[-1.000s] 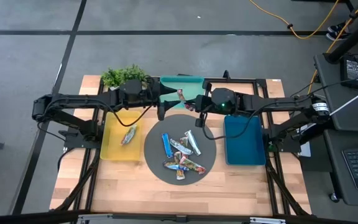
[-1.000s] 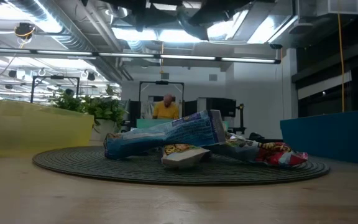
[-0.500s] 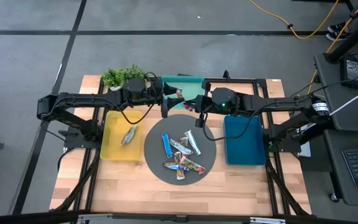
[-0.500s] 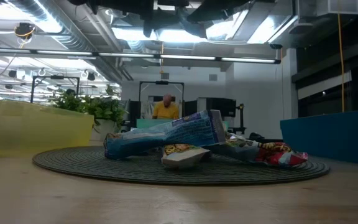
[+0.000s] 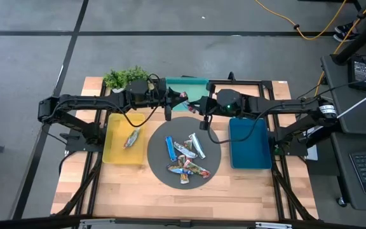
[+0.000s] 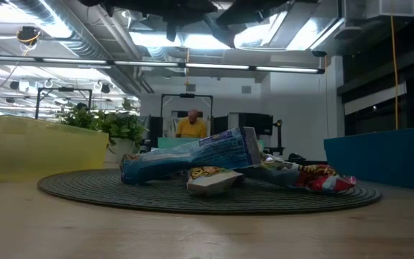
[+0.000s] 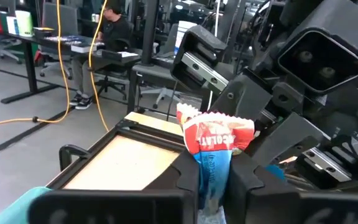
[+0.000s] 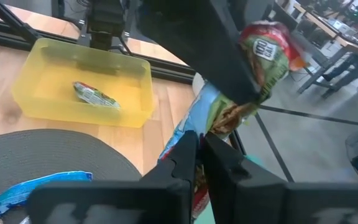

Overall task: Pick and place Granola Bars by type
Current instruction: Put the red granola bar into the yellow bin

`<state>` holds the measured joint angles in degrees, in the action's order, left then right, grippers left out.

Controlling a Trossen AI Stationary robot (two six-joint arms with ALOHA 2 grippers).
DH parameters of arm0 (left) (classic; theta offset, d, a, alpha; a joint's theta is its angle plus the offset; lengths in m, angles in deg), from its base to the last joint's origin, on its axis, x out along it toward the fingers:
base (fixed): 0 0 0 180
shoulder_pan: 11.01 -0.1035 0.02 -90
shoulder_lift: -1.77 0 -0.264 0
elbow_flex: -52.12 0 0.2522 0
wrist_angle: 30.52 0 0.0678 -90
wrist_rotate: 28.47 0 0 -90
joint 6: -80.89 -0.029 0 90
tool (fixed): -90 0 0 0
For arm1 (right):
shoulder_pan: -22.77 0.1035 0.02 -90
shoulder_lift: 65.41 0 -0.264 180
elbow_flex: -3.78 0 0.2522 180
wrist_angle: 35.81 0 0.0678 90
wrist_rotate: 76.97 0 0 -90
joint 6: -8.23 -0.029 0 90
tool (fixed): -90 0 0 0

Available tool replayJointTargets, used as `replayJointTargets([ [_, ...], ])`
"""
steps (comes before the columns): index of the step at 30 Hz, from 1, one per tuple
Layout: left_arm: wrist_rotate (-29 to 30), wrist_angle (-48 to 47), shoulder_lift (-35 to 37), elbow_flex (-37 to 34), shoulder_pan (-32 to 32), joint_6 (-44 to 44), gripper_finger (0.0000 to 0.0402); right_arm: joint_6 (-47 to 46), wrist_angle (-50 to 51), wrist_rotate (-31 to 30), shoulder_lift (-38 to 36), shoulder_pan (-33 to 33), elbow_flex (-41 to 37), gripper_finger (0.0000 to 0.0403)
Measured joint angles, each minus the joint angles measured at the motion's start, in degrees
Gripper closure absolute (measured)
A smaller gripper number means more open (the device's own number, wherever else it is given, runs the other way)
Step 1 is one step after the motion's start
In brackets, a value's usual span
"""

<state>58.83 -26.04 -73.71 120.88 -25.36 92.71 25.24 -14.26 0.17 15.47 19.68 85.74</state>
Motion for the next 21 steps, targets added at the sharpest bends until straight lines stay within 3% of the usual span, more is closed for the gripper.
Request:
replayJointTargets([
  [9, 0.0, 0.0, 0.0, 0.0, 0.0, -0.1, 0.0375, 0.2, 0.0, 2.3, 0.0, 0.0, 0.0, 0.0294],
  [16, -0.1, 0.6, 0.0, 0.0, 0.0, -0.1, 0.0379, 2.7, 2.6, -10.2, -1.5, 0.0, 0.0, 0.0217],
  [21, -1.7, 0.8, 1.5, 0.0, 0.1, -0.1, 0.0378, 1.2, 6.2, -15.4, -4.5, -0.1, 0.0, 0.0184],
])
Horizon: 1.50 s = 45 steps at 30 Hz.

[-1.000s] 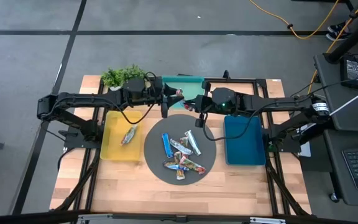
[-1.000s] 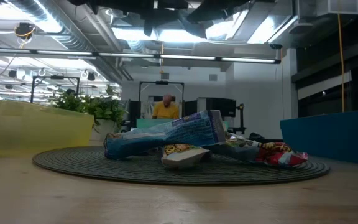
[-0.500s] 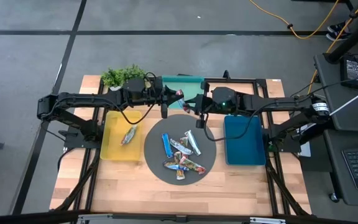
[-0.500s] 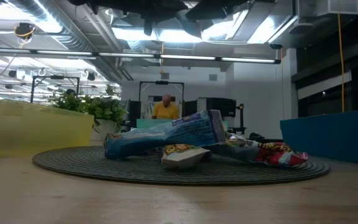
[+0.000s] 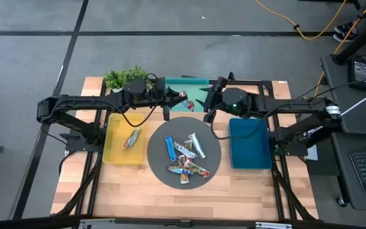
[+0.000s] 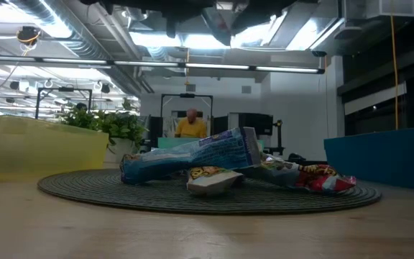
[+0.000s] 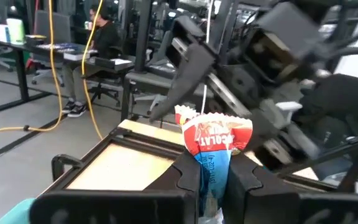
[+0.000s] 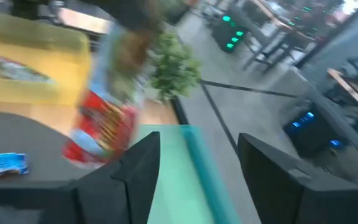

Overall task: Pick and place Granola Bars by type
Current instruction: Put the red granola bar into the yellow bin

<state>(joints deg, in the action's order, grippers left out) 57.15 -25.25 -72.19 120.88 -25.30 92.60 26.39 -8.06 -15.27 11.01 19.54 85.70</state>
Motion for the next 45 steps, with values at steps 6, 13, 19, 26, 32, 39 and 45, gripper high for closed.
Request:
replayJointTargets([
  [6, 1.0, -4.4, 6.0, 0.0, 0.0, -2.1, 0.0383, -3.2, 6.9, -3.6, -4.1, -0.1, 0.0, 0.0177],
  [13, 6.9, -26.2, 17.0, 0.0, 0.0, -0.9, 0.0381, -8.0, 12.5, -3.4, -6.2, -1.4, 0.0, 0.0186],
  [19, 14.0, -46.1, 24.3, 0.0, 0.0, 5.8, 0.0381, -9.1, 13.3, 0.6, -6.0, -2.8, 0.0, 0.0186],
  [26, 24.4, -66.3, 26.5, 0.0, 2.3, 15.6, 0.0383, -9.1, 13.4, 1.5, -5.9, -4.1, 0.0, 0.0186],
  [32, 33.7, -67.5, 27.7, -4.5, 5.3, 21.9, 0.0382, -9.1, 13.4, 2.5, -5.9, -4.3, 0.0, 0.0186],
  [39, 43.5, -58.5, 31.2, -17.5, 10.8, 33.8, 0.0382, -9.2, 13.8, 2.5, -5.9, -4.3, 0.0, 0.0186],
  [45, 53.8, -56.1, 32.0, -25.9, 17.2, 42.2, 0.0382, -9.1, 13.8, 2.5, -5.9, -4.3, 0.0, 0.0186],
])
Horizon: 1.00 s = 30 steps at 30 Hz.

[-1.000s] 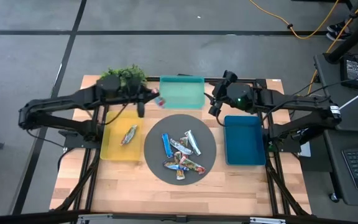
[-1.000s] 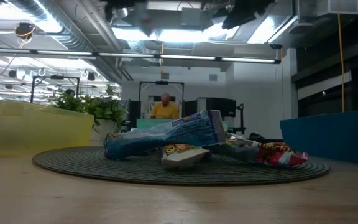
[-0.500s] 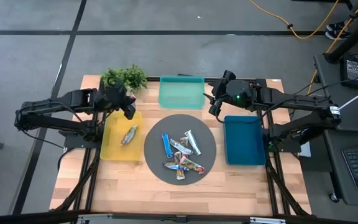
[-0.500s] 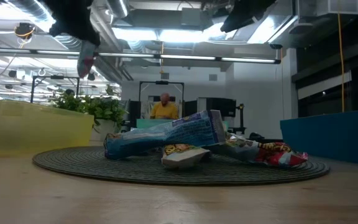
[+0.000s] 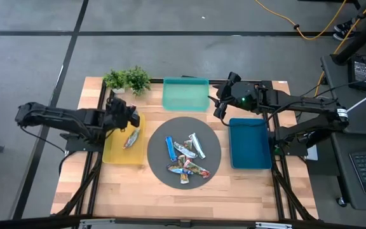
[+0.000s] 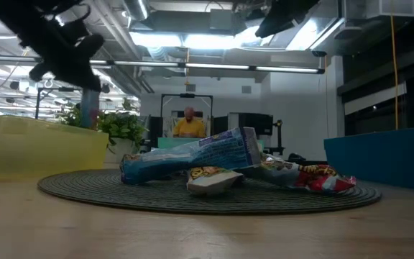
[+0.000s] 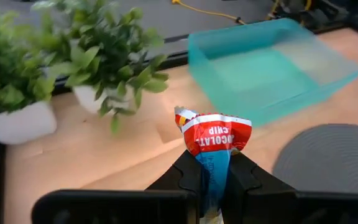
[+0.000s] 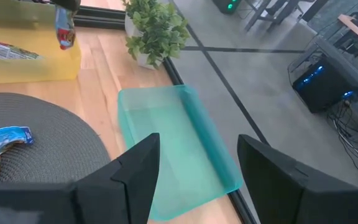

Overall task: Pick and place Granola Bars by type
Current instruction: Put the red granola bar into the yellow bin

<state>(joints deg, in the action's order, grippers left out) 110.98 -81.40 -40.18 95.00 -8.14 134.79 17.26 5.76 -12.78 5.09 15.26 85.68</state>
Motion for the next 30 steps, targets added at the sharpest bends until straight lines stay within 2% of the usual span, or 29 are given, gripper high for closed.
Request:
replayJointTargets([
  [6, 4.6, -0.4, 0.0, -4.6, 4.4, 5.5, 0.0382, 0.0, 0.4, 0.0, 0.0, 0.0, 0.0, 0.0186],
  [12, 3.9, -0.4, 0.0, -8.5, 6.2, 7.7, 0.0382, 0.2, 0.4, 0.0, 0.0, 0.0, 0.0, 0.0186],
  [20, -3.5, -0.2, 0.0, -12.3, 6.6, 15.2, 0.0374, 0.2, 0.4, 0.0, 0.0, 0.0, 0.0, 0.0186],
  [25, -7.3, -0.2, 0.0, -12.5, 6.6, 15.6, 0.0360, 0.2, 0.4, 0.0, 0.0, 0.0, 0.0, 0.0186],
  [30, -15.9, -0.2, 0.0, -12.5, 6.6, 13.0, 0.0332, 0.2, 0.4, 0.0, 0.0, 0.0, 0.0, 0.0186],
])
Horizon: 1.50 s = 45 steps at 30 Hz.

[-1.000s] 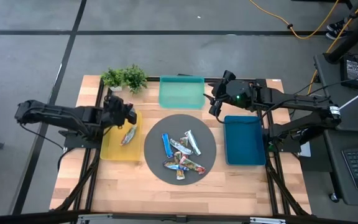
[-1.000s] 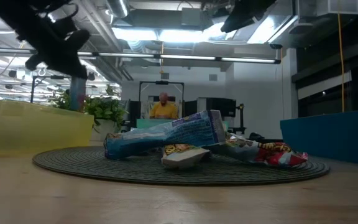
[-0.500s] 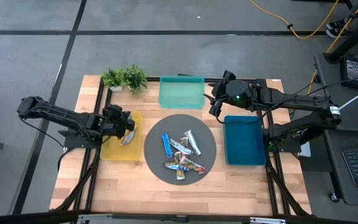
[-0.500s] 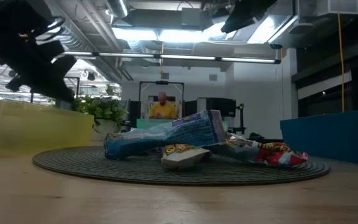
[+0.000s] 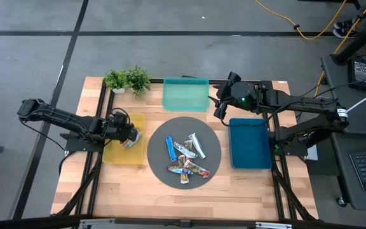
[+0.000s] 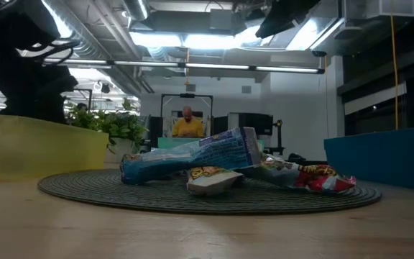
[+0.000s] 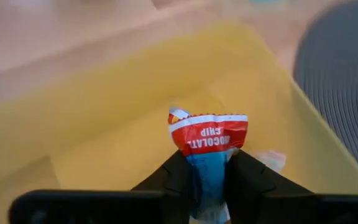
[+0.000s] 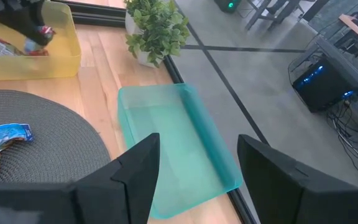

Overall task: Pick and place Granola Bars by type
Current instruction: Put the red granola bar into the yellow bin, then put the yellow granola bar into the blue bin

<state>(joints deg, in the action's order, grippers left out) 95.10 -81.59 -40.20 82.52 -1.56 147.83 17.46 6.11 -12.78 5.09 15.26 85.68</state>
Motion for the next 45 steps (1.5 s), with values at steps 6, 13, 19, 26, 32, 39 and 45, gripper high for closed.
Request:
replayJointTargets([
  [6, -2.3, 0.2, 0.0, 0.0, 0.0, -0.5, 0.0271, 0.0, 0.0, 0.4, 0.0, 0.0, 0.0, 0.0186],
  [13, -1.1, 0.3, 0.0, 0.0, 0.0, -0.4, 0.0200, 0.0, 0.0, 0.5, 0.0, 0.0, 0.0, 0.0186],
  [19, 0.1, 0.0, 0.0, 1.4, 0.0, -2.6, 0.0179, 0.0, 0.0, 0.5, 0.0, 0.0, 0.0, 0.0186],
  [26, 2.5, -3.6, 0.0, 6.5, -0.7, -7.7, 0.0183, 0.0, 0.0, 0.5, 0.0, 0.0, 0.0, 0.0186],
  [32, 2.9, -9.2, 0.0, 8.3, -1.5, -8.0, 0.0183, 0.0, 0.0, 0.5, 0.0, 0.0, 0.0, 0.0186],
  [39, 5.6, -9.2, 0.0, 10.4, -1.4, -9.1, 0.0183, 0.0, 0.0, 0.6, 0.0, 0.0, 0.0, 0.0186],
  [45, 6.3, -4.6, 0.0, 10.6, -1.3, -12.6, 0.0183, 1.7, 0.8, 7.2, 0.0, -0.2, 0.0, 0.0186],
])
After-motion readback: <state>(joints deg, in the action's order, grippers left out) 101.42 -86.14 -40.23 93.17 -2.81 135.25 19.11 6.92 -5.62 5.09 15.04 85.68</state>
